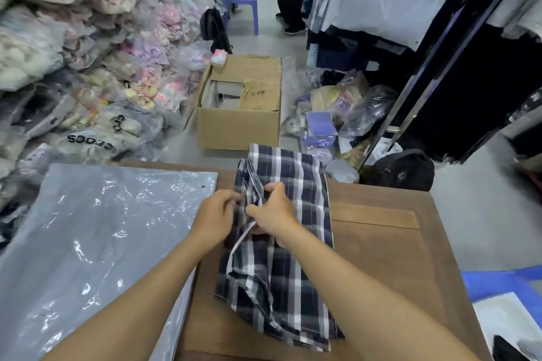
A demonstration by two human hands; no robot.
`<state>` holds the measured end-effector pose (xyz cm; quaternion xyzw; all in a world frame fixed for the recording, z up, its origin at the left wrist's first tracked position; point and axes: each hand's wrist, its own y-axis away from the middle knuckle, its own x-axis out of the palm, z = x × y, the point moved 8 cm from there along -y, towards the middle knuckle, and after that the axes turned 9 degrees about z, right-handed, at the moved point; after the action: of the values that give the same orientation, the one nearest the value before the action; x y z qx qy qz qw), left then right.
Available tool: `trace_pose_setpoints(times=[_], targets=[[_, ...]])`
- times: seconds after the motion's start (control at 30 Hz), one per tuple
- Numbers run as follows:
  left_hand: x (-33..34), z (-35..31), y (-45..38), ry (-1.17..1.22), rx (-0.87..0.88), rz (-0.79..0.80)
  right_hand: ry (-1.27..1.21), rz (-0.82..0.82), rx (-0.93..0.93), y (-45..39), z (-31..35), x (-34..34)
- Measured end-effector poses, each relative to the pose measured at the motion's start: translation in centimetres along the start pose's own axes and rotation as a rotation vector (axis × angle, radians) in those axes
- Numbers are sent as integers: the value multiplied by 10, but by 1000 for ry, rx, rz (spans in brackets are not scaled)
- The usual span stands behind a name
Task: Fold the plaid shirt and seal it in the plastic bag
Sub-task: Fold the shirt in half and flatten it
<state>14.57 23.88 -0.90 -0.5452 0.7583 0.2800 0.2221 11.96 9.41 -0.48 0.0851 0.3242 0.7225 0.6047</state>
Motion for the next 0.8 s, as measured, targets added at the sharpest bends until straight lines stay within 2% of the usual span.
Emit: trace_pose_setpoints(times=[0.1,0.17,0.23,0.3,0.4,0.43,0.5,0.53,0.57,0.6,0.7,0.73,0.8], targets=[[-12,29,-2,330,-223,-69,77,-3,33,-11,-5,16],[-18,35,-4,416,-276,-111,114,55,45,-14,-9,29],[-27,28,-9,299,-245,-164,157,105,35,-15,-11,40],[-34,6,-15,138,-139,-202,248,140,-10,-7,-7,45],[-25,-37,-24,-56,112,-193,255,142,-276,17,12,40],[-16,-51,-27,-98,190,-161,308,57,-351,25,14,29],[7,-70,-31,-137,291,-42,584,-232,-457,38,11,-2],[21,-73,-32,-156,305,39,752,-368,-485,39,3,-15],[37,-70,-33,-189,294,127,861,-435,-458,36,-9,-25],[52,-63,-32,-249,271,209,905,-406,-376,29,-26,-32],[89,-38,-22,-541,257,359,943,-162,-190,8,-74,-33],[95,-33,-18,-618,256,376,949,-123,-185,5,-81,-32],[94,-38,-10,-701,271,304,860,-139,-225,2,-76,-40]])
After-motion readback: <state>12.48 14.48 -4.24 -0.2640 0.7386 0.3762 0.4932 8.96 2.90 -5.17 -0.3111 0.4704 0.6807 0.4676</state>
